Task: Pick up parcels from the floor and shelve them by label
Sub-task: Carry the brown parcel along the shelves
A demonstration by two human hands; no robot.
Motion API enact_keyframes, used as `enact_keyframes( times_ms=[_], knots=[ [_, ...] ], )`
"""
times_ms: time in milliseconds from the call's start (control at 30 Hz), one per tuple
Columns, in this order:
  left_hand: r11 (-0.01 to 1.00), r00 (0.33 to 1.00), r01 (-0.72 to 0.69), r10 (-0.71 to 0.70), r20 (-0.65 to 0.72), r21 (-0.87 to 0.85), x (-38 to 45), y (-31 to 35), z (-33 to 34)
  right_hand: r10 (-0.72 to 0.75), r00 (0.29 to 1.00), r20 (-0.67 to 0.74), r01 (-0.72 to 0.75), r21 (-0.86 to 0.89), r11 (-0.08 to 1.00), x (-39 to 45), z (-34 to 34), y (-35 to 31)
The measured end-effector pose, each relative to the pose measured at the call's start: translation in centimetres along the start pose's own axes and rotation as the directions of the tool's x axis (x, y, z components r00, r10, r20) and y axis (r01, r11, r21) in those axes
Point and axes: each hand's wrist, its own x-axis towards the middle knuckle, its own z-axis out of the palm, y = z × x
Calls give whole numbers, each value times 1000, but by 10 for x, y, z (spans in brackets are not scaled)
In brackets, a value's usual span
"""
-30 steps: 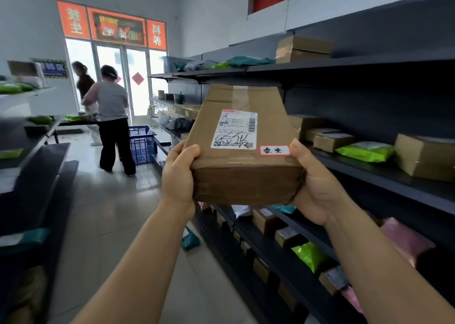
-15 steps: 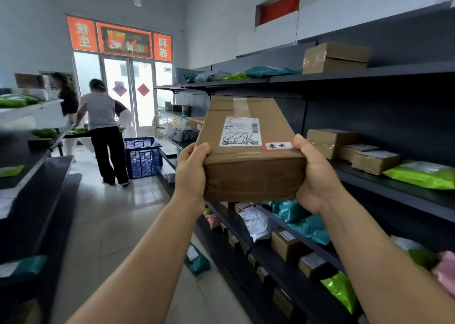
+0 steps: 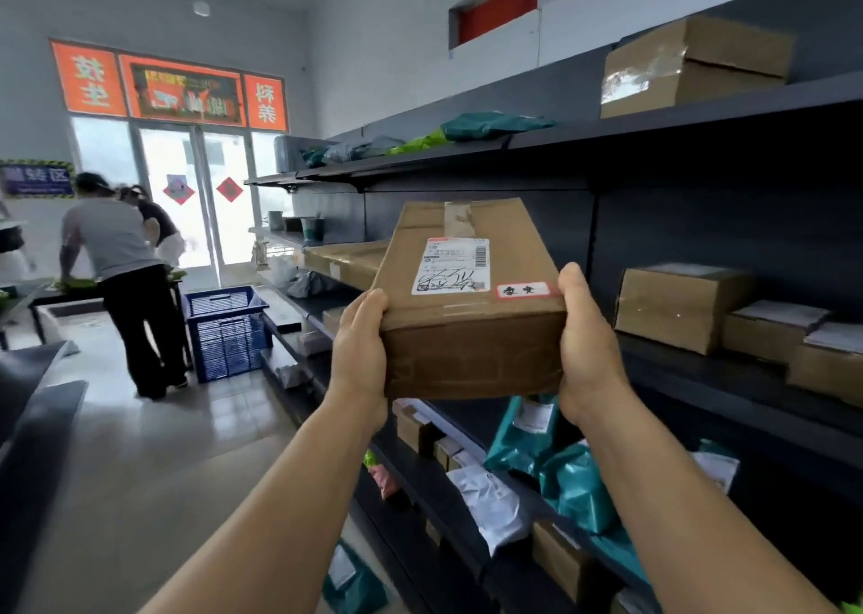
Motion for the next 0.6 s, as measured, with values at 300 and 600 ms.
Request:
enact_keyframes(
  times_ms=[300, 600],
  knots=[
    [986, 982, 166, -168, 85, 26, 143, -27, 65, -248, 947, -202, 160, -373, 914, 117, 5, 10],
    [952, 928, 285, -303, 219, 110, 230, -47, 125, -287, 928, -238, 102, -579, 809, 174, -12, 18]
  ],
)
